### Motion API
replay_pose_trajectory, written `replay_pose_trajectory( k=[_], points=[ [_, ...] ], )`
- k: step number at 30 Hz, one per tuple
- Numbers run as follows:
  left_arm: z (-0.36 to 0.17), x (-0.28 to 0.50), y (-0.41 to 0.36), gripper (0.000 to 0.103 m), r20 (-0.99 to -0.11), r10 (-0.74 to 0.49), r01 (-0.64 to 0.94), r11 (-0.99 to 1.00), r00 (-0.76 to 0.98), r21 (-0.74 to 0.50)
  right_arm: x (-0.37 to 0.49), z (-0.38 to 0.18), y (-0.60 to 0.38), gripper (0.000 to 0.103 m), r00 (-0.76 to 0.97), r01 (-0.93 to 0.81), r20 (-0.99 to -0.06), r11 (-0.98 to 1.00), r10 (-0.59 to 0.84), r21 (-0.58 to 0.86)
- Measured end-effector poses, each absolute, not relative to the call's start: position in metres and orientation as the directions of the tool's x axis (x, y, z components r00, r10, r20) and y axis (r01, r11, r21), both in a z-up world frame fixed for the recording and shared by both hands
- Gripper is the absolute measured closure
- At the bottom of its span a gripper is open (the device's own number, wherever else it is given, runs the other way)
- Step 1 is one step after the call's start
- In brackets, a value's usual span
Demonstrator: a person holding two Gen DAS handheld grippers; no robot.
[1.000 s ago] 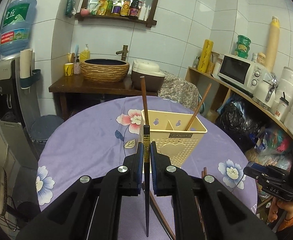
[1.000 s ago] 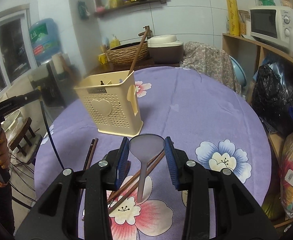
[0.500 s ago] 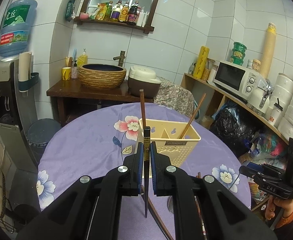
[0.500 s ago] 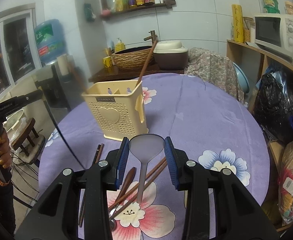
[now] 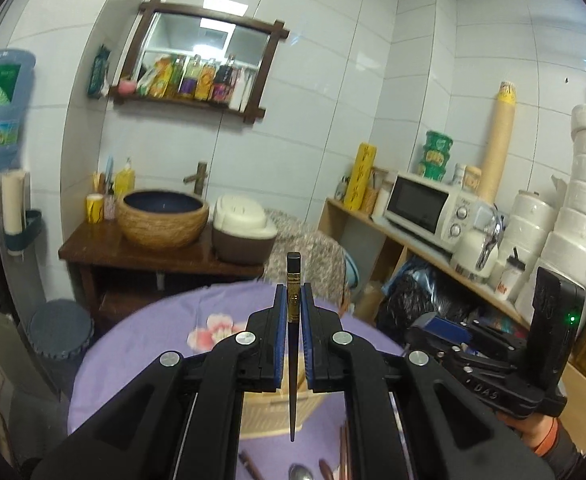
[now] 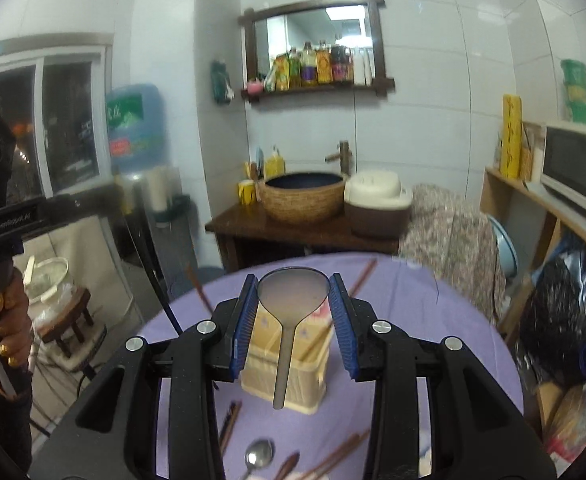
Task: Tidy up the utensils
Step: 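Carry the spoon in the right tool and chopstick in the left tool into the holder, then open both tools to release the spoon and chopstick in the holder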
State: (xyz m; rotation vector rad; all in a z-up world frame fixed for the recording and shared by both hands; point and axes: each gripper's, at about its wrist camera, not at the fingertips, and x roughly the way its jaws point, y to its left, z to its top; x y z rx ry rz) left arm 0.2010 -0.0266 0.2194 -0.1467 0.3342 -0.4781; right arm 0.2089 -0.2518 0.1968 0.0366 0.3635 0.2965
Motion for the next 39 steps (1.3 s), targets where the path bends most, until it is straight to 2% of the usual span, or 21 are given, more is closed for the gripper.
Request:
replay_pose_trajectory(
  k=[3,7,11,20,39],
  points=[
    [0.238,0.215,-0.034,0.095,-0.252,-0.445,0.402,0.892,0.859,-0.206,0.229,0.219,-0.248,0.066,0.909,-0.258,-0.313,0.962,0.274,0.091],
    [0.239,0.242,-0.046,0.095,-0.259,-0.397,0.357,0.915,0.88,-0.19,0.253,0.221,-0.24,0.066,0.925,-0.219,-0.302,0.973,0.231,0.071],
    [0.217,0.261,-0.054,0.095,-0.289,-0.349,0.311,0.935,0.892,-0.168,0.269,0.2,-0.232,0.066,0.931,-0.188,-0.311,0.981,0.192,0.044],
    [0.156,0.261,-0.056,0.095,-0.378,-0.332,0.29,0.943,0.864,-0.165,0.275,0.139,-0.219,0.066,0.904,-0.202,-0.375,0.978,0.207,0.053],
    [0.102,0.266,-0.063,0.095,-0.465,-0.311,0.286,0.95,0.829,-0.125,0.278,0.074,-0.209,0.066,0.86,-0.211,-0.461,0.975,0.22,0.071]
  ],
)
